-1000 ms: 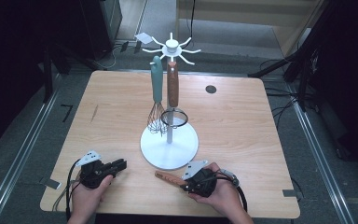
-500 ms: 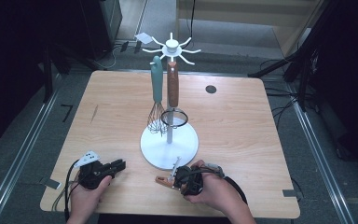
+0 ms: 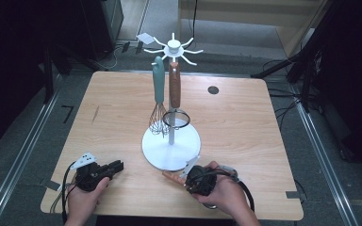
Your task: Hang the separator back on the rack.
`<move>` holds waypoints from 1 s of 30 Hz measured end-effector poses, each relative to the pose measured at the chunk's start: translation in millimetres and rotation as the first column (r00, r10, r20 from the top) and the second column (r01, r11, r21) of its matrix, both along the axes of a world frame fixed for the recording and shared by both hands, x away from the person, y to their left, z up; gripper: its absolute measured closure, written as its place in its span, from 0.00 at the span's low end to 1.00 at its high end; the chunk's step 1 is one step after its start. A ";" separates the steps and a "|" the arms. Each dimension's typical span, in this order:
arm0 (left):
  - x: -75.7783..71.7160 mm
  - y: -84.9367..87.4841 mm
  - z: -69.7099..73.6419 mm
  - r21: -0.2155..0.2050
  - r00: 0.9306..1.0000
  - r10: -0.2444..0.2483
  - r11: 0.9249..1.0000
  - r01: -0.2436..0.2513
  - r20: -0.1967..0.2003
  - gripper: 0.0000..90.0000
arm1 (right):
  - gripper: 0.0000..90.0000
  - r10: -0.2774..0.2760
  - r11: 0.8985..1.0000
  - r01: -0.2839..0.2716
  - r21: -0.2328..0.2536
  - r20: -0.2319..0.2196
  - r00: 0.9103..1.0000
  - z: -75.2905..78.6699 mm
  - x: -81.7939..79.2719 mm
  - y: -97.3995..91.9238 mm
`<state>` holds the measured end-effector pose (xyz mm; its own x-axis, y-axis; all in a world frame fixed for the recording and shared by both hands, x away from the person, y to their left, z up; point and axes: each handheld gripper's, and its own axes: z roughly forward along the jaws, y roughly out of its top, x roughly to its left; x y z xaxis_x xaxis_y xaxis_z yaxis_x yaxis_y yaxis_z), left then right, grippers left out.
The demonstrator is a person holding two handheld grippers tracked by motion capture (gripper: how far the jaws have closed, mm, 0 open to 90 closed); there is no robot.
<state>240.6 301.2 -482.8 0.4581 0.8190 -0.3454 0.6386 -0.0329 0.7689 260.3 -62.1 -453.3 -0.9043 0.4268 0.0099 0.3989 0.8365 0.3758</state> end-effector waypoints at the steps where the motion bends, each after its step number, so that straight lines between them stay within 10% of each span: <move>1: -0.3 0.2 0.2 -0.001 1.000 0.002 1.000 -0.002 0.001 0.85 | 0.79 -0.021 0.999 0.021 0.031 0.004 1.000 1.6 2.4 -9.3; 10: -2.3 15.2 1.6 -0.021 0.996 0.059 0.998 -0.057 0.064 0.57 | 0.79 -0.187 0.950 0.161 0.267 0.073 0.980 15.4 11.3 -52.5; 15: -3.8 24.7 2.6 0.037 0.983 0.145 0.988 -0.150 0.109 0.32 | 0.79 -0.296 0.892 0.227 0.391 0.126 0.947 22.0 14.4 -67.6; 22: -5.8 42.0 4.7 0.050 0.968 0.216 0.973 -0.224 0.128 0.22 | 0.79 -0.433 0.791 0.256 0.555 0.214 0.876 43.5 11.4 -81.5; 30: -7.1 64.1 6.1 0.036 0.949 0.287 0.955 -0.294 0.128 0.15 | 0.79 -0.480 0.718 0.208 0.665 0.256 0.839 71.8 8.7 -83.0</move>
